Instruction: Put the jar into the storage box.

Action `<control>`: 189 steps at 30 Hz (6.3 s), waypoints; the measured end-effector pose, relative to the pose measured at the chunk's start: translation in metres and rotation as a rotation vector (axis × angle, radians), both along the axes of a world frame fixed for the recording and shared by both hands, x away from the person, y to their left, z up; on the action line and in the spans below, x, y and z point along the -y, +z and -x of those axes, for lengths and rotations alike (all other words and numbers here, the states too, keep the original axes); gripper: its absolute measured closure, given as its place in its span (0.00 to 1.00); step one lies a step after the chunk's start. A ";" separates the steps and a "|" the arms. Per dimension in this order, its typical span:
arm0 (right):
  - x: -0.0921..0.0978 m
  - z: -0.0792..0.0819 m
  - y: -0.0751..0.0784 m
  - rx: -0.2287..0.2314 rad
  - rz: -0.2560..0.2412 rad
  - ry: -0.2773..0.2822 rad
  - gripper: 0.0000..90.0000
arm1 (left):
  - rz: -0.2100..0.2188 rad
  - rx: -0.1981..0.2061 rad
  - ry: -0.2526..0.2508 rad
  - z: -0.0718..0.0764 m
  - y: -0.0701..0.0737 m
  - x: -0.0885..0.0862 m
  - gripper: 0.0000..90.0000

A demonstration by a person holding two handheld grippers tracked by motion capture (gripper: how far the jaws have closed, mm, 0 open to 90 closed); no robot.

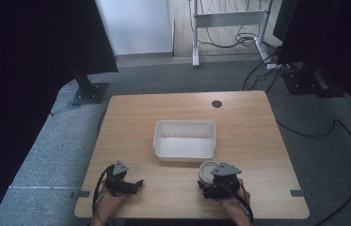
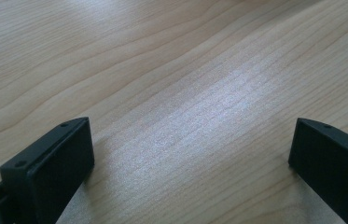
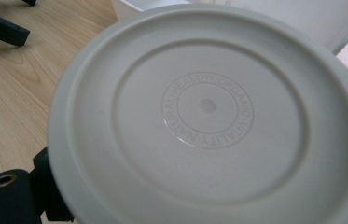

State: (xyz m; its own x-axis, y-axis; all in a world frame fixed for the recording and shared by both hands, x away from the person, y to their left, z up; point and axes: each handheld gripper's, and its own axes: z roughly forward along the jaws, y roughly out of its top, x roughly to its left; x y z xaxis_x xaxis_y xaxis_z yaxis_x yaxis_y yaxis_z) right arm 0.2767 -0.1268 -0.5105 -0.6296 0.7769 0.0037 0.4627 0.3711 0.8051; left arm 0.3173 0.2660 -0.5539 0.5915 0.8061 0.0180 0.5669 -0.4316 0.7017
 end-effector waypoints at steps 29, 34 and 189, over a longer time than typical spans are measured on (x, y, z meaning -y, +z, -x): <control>-0.024 -0.022 0.009 0.017 -0.017 0.020 0.10 | 0.000 0.000 0.000 0.000 0.000 0.000 0.00; -0.028 -0.025 0.011 0.018 -0.021 0.021 0.10 | 0.000 0.000 0.000 0.000 0.000 0.000 0.00; -0.093 -0.130 -0.006 0.005 0.010 -0.089 0.01 | 0.001 0.000 0.000 0.000 0.000 0.000 0.00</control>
